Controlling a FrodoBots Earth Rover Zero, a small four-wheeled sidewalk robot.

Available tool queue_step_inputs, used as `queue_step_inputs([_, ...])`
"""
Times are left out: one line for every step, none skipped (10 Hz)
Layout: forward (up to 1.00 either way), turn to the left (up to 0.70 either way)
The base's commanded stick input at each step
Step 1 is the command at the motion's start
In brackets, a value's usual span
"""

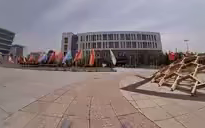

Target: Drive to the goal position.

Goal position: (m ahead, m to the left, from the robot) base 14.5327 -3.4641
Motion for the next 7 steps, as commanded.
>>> queue_step_inputs([1.0, 0.0])
queue_step_inputs([1.0, 0.0])
queue_step_inputs([1.0, 0.0])
queue_step_inputs([1.0, 0.0])
queue_step_inputs([1.0, 0.0])
queue_step_inputs([1.0, 0.0])
queue_step_inputs([1.0, 0.0])
